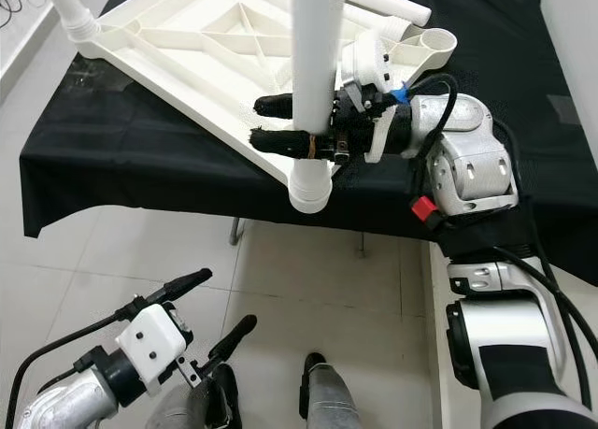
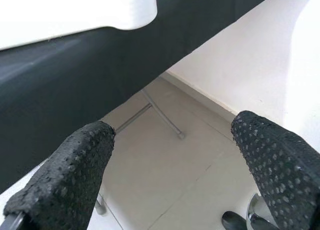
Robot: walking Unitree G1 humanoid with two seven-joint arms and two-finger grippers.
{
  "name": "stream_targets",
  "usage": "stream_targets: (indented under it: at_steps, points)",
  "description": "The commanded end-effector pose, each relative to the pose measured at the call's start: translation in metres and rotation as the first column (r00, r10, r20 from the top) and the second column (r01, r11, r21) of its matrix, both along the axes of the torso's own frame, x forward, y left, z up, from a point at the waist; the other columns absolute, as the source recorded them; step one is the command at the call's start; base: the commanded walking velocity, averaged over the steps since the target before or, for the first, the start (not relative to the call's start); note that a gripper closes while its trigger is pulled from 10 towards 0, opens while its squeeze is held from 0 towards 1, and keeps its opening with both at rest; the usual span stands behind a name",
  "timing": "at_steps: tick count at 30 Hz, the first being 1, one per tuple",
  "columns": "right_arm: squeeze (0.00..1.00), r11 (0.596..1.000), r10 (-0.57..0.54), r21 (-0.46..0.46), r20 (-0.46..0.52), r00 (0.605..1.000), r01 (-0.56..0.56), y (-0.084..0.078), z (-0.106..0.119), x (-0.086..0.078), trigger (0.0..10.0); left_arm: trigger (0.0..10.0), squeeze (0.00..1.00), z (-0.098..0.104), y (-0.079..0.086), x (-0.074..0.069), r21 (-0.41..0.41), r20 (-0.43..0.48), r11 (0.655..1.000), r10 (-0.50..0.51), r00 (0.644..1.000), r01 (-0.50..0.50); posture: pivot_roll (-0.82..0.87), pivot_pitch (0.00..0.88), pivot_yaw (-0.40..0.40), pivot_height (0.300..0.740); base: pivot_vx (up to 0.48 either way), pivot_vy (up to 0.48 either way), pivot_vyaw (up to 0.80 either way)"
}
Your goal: Building children table
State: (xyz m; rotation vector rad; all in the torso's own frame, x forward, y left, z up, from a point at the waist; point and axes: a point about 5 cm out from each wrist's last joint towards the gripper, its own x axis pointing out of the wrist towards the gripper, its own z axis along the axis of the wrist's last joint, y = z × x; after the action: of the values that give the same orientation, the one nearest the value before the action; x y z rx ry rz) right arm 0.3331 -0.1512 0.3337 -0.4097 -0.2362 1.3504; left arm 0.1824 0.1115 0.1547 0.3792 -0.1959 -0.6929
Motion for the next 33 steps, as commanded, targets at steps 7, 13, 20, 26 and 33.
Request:
stream_targets:
  at_steps: [7,13,20,26,33]
  points:
    - [0.0,0.989,-0.145,-0.05,-0.151,0.978,0.139,-0.001,-0.033,0.014,10.0,10.0,0.0,-0.006,-0.001,-0.002,0.0,-0.019,1.0,-0.001,1.0,0.001,0.03,0.379,0.014,0.74,0.0,0.0,0.0]
    - [0.0,0.975,-0.22,-0.03,-0.165,0.961,0.218,-0.003,-0.034,0.018,10.0,10.0,0.0,-0.006,-0.001,-0.002,0.0,-0.016,1.0,0.002,1.0,-0.002,0.03,0.378,0.013,0.74,0.0,0.0,0.0]
    - [0.0,0.951,-0.306,-0.006,-0.178,0.935,0.31,-0.002,-0.037,0.021,10.0,10.0,0.0,-0.006,-0.001,-0.001,0.0,-0.015,1.0,0.002,1.0,-0.002,0.03,0.377,0.015,0.74,0.0,0.0,0.0]
    - [0.0,0.899,-0.415,0.05,-0.211,0.885,0.434,-0.001,-0.043,0.025,10.0,10.0,0.0,-0.006,-0.001,0.0,-0.001,-0.015,1.0,0.003,1.0,-0.003,0.02,0.372,0.016,0.74,0.0,0.0,0.0]
    - [0.0,0.841,-0.498,0.119,-0.211,0.841,0.528,-0.002,-0.044,0.026,10.0,10.0,0.0,-0.007,-0.001,0.001,0.001,-0.013,1.0,0.002,1.0,-0.002,0.02,0.367,0.019,0.74,0.0,0.0,0.0]
